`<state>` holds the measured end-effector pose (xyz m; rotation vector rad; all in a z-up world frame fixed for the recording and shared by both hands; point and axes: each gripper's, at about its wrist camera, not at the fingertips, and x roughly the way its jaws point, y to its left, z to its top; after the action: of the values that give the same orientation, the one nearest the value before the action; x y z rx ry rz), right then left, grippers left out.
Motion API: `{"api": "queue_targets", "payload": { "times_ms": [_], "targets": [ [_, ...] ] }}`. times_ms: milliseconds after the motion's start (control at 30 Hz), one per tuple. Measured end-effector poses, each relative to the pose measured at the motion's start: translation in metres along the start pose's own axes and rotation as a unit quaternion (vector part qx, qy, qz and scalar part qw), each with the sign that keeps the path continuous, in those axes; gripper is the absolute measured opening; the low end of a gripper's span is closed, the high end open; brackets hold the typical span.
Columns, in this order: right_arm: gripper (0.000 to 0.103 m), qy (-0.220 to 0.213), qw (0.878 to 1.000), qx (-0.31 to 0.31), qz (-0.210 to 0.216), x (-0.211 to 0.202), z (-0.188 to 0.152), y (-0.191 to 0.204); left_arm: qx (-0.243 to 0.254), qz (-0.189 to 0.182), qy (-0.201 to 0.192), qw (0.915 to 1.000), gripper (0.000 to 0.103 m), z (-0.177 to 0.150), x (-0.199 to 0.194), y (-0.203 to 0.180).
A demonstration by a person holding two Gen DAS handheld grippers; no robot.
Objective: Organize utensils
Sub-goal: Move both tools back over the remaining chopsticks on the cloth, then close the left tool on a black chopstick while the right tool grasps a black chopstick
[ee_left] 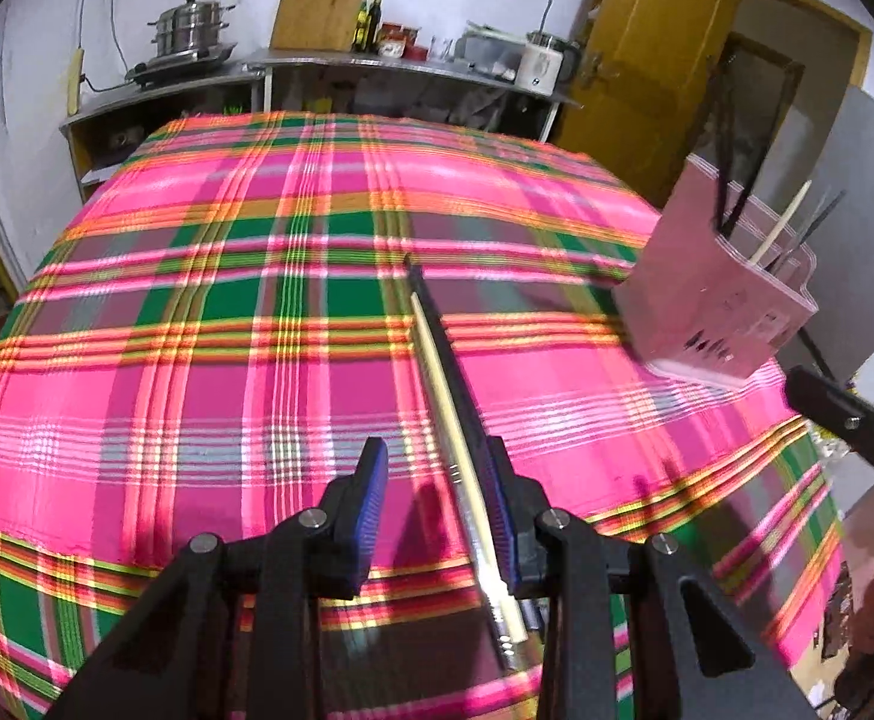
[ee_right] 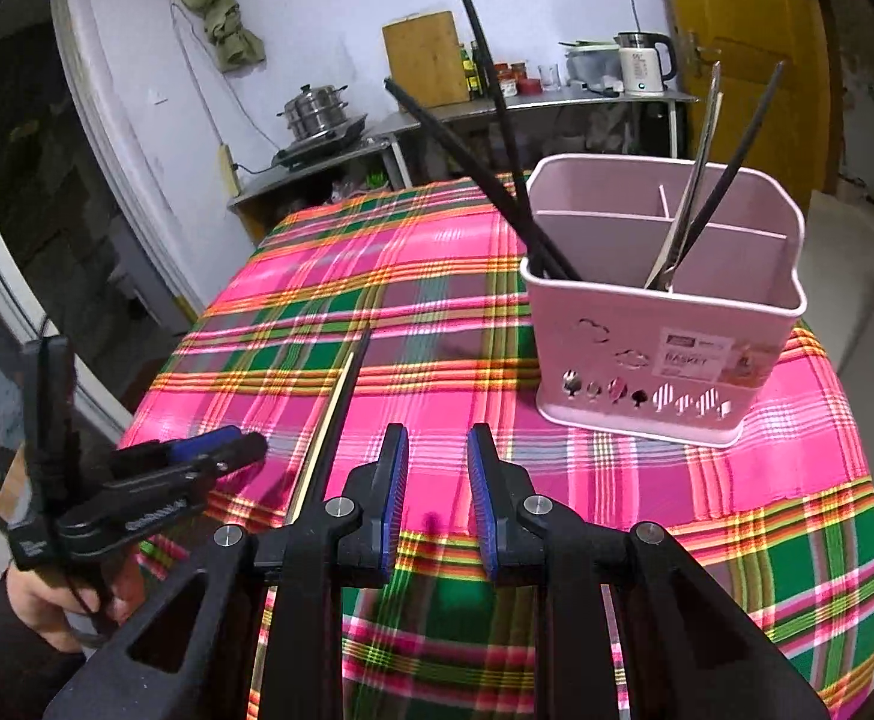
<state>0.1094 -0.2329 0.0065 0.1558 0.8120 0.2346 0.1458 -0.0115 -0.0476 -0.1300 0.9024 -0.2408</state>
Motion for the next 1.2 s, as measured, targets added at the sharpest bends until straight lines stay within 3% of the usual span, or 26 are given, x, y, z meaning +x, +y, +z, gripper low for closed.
{"api": "queue_targets", "payload": {
  "times_ms": [267,833,867,933,1200],
  "targets": [
    [0.021,0.018,1.000,-0.005,0.004,0.016,-0.004,0.004,0.006,0.018,0.023,0.9996,0.034,-0.005,0.027,0.000],
    [0.021,0.037,0.999,-0.011,0.010,0.037,-0.006,0.014,0.015,0.040,0.000,0.9991,0.039,0.003,0.037,-0.007],
    [0.021,0.038,0.999,-0.012,0.011,0.037,-0.006,0.014,0.014,0.045,0.000,0.9989,0.038,0.003,0.037,-0.006],
    [0.021,0.040,0.999,-0.012,0.012,0.039,-0.006,0.015,0.024,0.067,-0.001,0.9975,0.026,0.002,0.038,-0.005],
    [0.021,0.058,0.998,-0.020,0.025,0.061,-0.007,0.027,0.008,0.068,0.001,0.9976,0.016,-0.002,0.030,0.011]
  ]
}}
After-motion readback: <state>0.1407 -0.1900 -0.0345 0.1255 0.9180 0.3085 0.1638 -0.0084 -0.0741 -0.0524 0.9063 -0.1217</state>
